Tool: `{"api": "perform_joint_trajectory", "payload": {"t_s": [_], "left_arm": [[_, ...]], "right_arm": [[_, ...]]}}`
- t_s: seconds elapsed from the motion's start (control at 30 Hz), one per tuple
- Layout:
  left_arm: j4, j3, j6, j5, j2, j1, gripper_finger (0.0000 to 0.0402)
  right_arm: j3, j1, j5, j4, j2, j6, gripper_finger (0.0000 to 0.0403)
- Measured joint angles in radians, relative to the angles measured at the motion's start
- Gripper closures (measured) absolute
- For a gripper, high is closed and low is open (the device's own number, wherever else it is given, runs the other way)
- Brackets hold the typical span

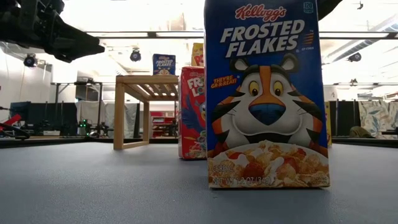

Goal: Stack cereal on shelf
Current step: Put the top red cereal box on the shelf aligned with the other red cereal box, then put the red cereal box on the shelf aligned with the other red cereal boxes

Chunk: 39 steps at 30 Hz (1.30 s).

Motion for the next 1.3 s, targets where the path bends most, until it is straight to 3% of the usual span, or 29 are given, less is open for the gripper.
{"api": "perform_joint_trajectory", "payload": {"t_s": [0.6,0.93,1.0,1.17,1.3], "left_arm": [[0.000,0.000,0.000,0.000,0.000,0.000,0.0171],[0.000,0.000,0.000,0.000,0.000,0.000,0.0171],[0.000,0.000,0.000,0.000,0.000,0.000,0.0171],[0.000,0.000,0.000,0.000,0.000,0.000,0.0171],[0.000,0.000,0.000,0.000,0.000,0.000,0.0171]], "right_arm": [[-0.027,-0.082,0.007,-0.128,-0.167,-0.028,0.0161],[-0.180,-0.122,0.039,-0.002,-0.397,0.000,0.0161],[-0.203,-0.121,0.014,0.009,-0.442,0.015,0.0160],[-0.281,-0.081,-0.167,0.125,-0.527,0.129,0.0160],[-0.368,0.021,-0.205,0.237,-0.555,0.193,0.0160]]}}
